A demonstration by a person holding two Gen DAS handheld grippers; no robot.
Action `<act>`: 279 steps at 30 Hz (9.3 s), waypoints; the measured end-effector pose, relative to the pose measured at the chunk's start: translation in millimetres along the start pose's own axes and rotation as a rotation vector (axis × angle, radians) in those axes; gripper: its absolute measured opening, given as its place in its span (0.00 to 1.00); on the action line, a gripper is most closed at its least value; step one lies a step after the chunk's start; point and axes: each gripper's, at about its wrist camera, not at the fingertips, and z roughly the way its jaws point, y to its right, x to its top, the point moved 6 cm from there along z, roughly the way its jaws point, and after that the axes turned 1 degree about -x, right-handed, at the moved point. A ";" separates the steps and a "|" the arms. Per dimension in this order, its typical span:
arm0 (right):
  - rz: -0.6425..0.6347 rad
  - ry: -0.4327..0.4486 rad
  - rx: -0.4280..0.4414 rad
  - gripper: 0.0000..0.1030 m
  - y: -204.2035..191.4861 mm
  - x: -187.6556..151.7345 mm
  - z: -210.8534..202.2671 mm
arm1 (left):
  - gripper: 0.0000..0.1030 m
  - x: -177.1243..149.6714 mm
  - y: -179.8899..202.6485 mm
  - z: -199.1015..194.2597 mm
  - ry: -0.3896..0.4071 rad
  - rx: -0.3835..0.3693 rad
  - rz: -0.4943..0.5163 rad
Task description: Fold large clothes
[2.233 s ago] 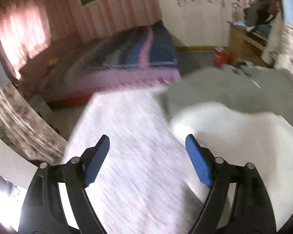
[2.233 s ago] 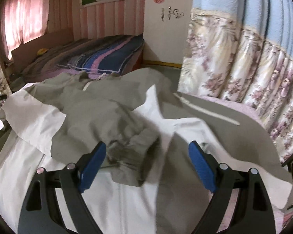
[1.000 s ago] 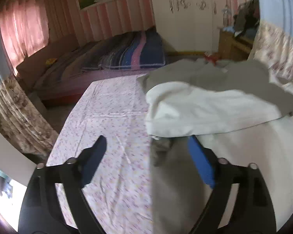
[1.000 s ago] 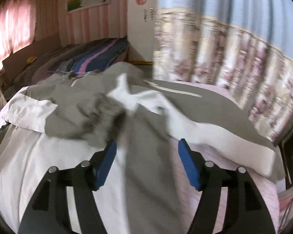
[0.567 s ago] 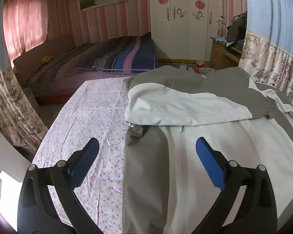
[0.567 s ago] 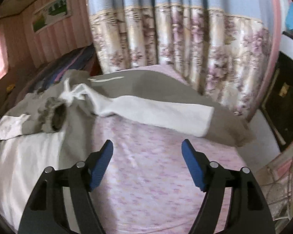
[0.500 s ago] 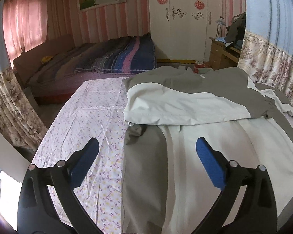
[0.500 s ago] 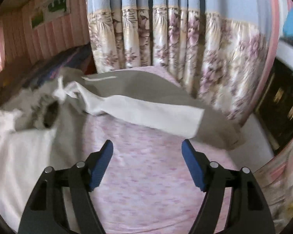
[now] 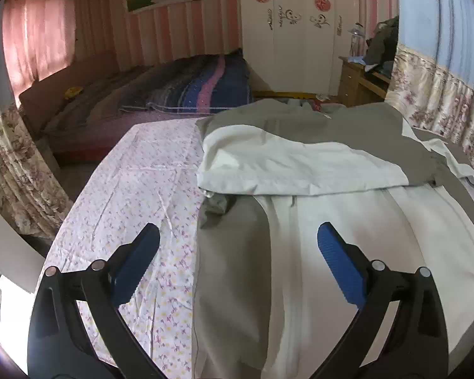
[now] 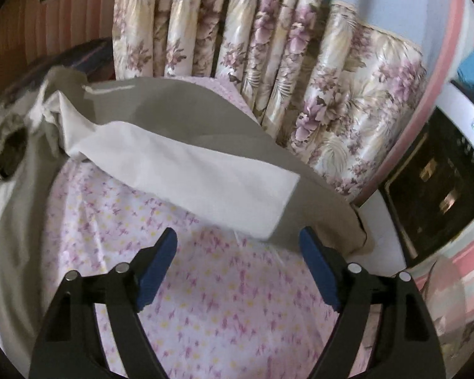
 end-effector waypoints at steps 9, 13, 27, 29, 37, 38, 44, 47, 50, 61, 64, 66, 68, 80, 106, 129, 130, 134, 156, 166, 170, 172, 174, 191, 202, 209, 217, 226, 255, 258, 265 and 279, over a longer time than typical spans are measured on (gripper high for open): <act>0.008 0.010 -0.098 0.72 4.8 20.1 20.4 | 0.96 7.0 2.9 11.4 -0.013 -0.029 -0.017; 0.066 -0.008 -0.012 0.23 6.6 24.0 24.2 | 0.96 11.4 5.0 18.8 -0.018 -0.034 -0.020; 0.288 0.458 0.218 0.06 -5.7 128.6 -103.6 | 0.96 36.5 -3.8 27.2 -0.014 -0.041 -0.044; 0.280 0.533 0.326 0.06 -32.3 147.3 -131.0 | 0.96 40.5 -5.2 25.1 -0.006 -0.048 -0.045; 0.007 0.490 0.756 0.07 -244.7 146.8 -181.3 | 0.96 50.6 -12.1 23.3 0.008 -0.068 -0.072; -0.025 0.446 0.782 0.07 -268.2 138.7 -175.5 | 0.96 50.3 -13.6 24.5 0.005 -0.070 -0.077; -0.183 0.111 0.721 0.09 -388.8 63.6 -105.5 | 0.96 44.2 -17.5 34.4 -0.029 -0.082 -0.099; -0.217 0.100 0.683 0.12 -402.5 45.7 -98.4 | 0.96 42.1 -15.7 37.5 -0.039 -0.095 -0.106; -0.212 0.100 0.675 0.17 -399.2 48.5 -101.9 | 0.96 41.9 -10.4 38.1 -0.039 -0.105 -0.099; -0.149 0.138 0.663 0.93 -319.0 16.2 -146.9 | 0.96 42.4 30.1 22.2 -0.024 -0.153 -0.048; -0.129 0.166 0.661 0.94 -292.1 8.6 -162.7 | 0.96 43.9 53.1 13.4 -0.015 -0.175 -0.007; -0.110 0.204 0.636 0.94 -271.2 6.8 -169.5 | 0.96 44.4 69.7 8.6 -0.011 -0.194 0.016; -0.084 0.232 0.575 0.94 -246.5 10.6 -169.2 | 0.96 45.3 83.1 4.9 -0.009 -0.206 0.032; 0.003 0.137 0.566 0.73 -199.5 36.5 -101.3 | 0.96 43.8 95.9 1.6 -0.007 -0.203 0.027; -0.188 0.247 1.112 0.58 -405.4 56.4 -228.6 | 0.96 36.2 -18.4 -8.1 0.020 -0.112 -0.117; 0.171 0.215 0.397 0.83 -95.9 39.3 -118.2 | 0.97 38.9 212.1 -24.2 0.036 -0.217 0.093; 0.181 0.212 0.393 0.83 -86.4 38.0 -116.9 | 0.97 37.4 227.6 -25.1 0.038 -0.227 0.103; 0.207 0.200 0.381 0.83 -68.5 32.9 -109.7 | 0.97 30.2 294.6 -26.0 0.061 -0.245 0.190; 0.080 0.203 0.447 0.84 -137.9 65.7 -129.8 | 0.06 123.0 97.3 33.8 0.036 0.022 0.110; -0.045 0.152 0.459 0.84 -195.0 77.2 -129.1 | 0.94 93.4 -90.8 103.8 -0.080 0.143 -0.017; -0.050 0.140 0.432 0.84 -201.4 90.8 -120.6 | 0.94 80.9 -121.1 111.6 -0.098 0.091 -0.153; -0.053 0.138 0.422 0.84 -207.8 101.0 -113.3 | 0.94 86.3 -113.4 105.3 -0.069 0.068 -0.157; -0.049 0.129 0.403 0.84 -215.3 109.7 -104.4 | 0.95 97.4 -87.9 98.9 -0.041 0.022 -0.140; -0.111 -0.037 0.187 0.98 -285.1 120.0 11.6 | 0.97 85.6 9.0 198.1 -0.200 0.179 -0.026; -0.038 0.060 0.326 0.98 -243.9 111.8 -20.4 | 0.97 73.0 -10.9 194.8 -0.183 0.090 -0.072; -0.064 0.078 0.493 0.98 -170.7 45.9 -98.4 | 0.97 48.6 -36.8 85.5 -0.055 -0.020 -0.101; -0.008 0.086 0.509 0.98 -85.4 -54.6 -158.3 | 0.97 -49.0 -63.6 -53.2 -0.009 -0.018 -0.045; 0.067 0.099 0.555 0.98 -64.1 -125.4 -195.9 | 0.97 -153.8 -45.4 -134.8 -0.006 -0.052 -0.024; -0.001 0.068 0.473 0.28 -84.7 -201.5 -206.9 | 0.92 -229.8 18.1 -118.0 -0.092 -0.119 -0.062; -0.011 0.077 0.475 0.27 -85.3 -200.9 -208.6 | 0.85 -229.4 17.1 -118.9 -0.095 -0.115 -0.053; 0.002 0.083 0.481 0.27 -83.0 -199.2 -210.2 | 0.31 -224.0 18.0 -124.8 -0.105 -0.113 -0.029; 0.040 0.189 0.552 0.08 -78.3 -159.7 -247.6 | 0.15 -179.4 16.0 -156.4 -0.054 -0.184 0.002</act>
